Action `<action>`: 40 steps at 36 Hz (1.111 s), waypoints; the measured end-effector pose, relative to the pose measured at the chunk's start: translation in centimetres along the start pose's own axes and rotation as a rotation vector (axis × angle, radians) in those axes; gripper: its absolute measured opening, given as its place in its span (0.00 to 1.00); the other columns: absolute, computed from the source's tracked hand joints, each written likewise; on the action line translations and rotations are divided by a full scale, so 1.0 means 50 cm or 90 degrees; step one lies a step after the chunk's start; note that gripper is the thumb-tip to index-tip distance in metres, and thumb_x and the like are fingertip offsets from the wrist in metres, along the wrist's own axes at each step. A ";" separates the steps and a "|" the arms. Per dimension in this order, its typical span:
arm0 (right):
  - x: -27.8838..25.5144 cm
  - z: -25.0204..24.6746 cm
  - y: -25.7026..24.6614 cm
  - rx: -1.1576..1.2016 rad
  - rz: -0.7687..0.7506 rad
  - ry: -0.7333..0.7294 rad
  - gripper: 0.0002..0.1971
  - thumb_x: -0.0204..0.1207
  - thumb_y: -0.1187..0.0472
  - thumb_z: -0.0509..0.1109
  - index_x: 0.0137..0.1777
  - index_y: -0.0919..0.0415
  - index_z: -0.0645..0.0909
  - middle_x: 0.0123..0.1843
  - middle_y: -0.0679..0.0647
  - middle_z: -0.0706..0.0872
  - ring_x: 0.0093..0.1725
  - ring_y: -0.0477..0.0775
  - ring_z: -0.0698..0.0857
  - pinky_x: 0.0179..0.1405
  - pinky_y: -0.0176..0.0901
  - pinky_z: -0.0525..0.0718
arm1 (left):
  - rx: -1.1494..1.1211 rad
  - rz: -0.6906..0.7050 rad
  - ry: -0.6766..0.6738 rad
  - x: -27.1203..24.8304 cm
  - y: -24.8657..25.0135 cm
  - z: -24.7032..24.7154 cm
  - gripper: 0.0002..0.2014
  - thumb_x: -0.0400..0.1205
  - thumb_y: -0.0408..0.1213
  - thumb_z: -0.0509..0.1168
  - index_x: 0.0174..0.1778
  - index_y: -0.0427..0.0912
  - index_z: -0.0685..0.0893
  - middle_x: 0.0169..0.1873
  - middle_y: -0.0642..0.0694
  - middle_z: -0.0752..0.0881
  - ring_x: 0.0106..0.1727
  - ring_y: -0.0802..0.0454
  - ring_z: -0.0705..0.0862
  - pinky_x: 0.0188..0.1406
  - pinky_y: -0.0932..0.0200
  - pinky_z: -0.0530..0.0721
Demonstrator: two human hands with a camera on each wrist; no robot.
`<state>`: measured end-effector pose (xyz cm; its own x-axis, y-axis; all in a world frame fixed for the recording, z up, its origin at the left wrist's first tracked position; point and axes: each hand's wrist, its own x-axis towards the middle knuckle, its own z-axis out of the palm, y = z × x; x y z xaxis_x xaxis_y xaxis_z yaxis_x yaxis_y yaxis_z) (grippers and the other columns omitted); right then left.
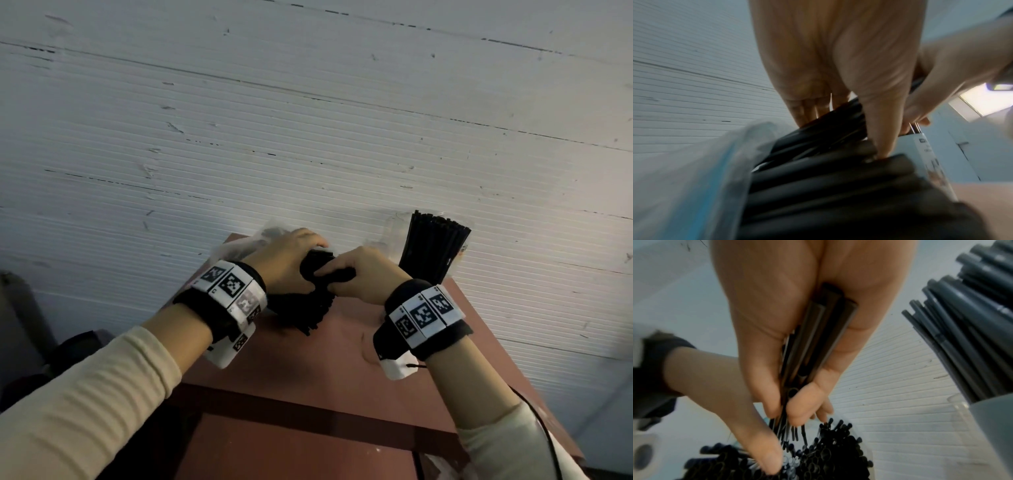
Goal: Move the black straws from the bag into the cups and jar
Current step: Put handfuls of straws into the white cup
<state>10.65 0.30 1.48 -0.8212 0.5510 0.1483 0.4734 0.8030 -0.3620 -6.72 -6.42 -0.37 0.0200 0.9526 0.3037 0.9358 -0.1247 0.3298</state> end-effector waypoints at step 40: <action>-0.122 -0.104 0.013 -0.040 -0.108 0.244 0.14 0.80 0.60 0.65 0.64 0.56 0.83 0.64 0.48 0.84 0.64 0.44 0.79 0.68 0.37 0.74 | -0.573 -0.058 -0.114 0.058 0.196 0.124 0.10 0.83 0.39 0.68 0.41 0.36 0.86 0.32 0.49 0.88 0.43 0.58 0.86 0.62 0.56 0.79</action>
<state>17.62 -1.39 5.12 -0.7168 0.4456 0.5363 0.3707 0.8950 -0.2481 4.67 -3.16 -1.79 0.0836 0.9887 0.1244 0.3117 -0.1445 0.9391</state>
